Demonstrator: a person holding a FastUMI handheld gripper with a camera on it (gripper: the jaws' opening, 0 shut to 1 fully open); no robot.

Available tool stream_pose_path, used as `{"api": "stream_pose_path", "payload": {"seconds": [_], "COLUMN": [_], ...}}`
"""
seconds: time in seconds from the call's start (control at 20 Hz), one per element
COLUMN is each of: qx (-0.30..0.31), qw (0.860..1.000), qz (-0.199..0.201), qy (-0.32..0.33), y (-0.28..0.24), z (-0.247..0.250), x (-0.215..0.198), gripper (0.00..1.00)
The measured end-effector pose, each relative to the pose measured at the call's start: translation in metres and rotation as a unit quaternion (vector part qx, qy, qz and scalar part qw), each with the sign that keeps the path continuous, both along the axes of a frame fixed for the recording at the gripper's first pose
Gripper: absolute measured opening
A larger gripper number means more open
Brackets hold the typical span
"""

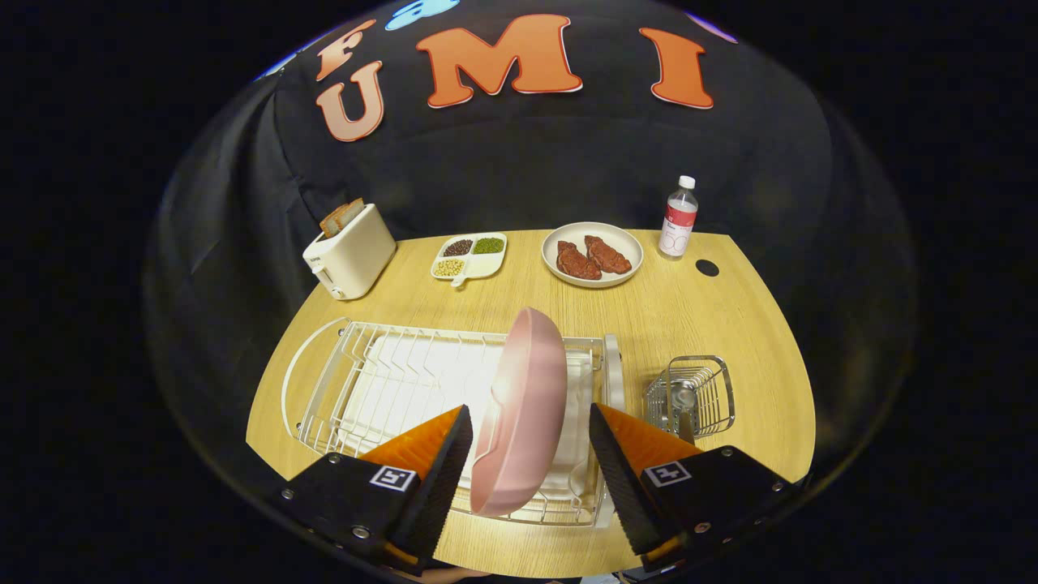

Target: Take the plate from the dish rack, then take the spoon from the basket and place it into the plate.

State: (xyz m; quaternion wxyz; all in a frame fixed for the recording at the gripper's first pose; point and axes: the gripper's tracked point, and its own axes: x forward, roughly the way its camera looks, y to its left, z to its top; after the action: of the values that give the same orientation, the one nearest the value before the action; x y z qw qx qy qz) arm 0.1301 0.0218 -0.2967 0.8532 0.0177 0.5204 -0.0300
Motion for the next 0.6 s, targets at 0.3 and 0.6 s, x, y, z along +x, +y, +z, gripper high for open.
{"api": "stream_pose_path", "payload": {"seconds": [0.3, 0.6], "qx": [0.0, -0.015], "qw": [0.999, 0.998], "qz": [-0.006, 0.004], "qy": [0.036, 0.058], "y": [0.006, 0.014], "z": [-0.027, -0.054], "x": [0.003, 0.0], "gripper": [0.76, 0.75]}}
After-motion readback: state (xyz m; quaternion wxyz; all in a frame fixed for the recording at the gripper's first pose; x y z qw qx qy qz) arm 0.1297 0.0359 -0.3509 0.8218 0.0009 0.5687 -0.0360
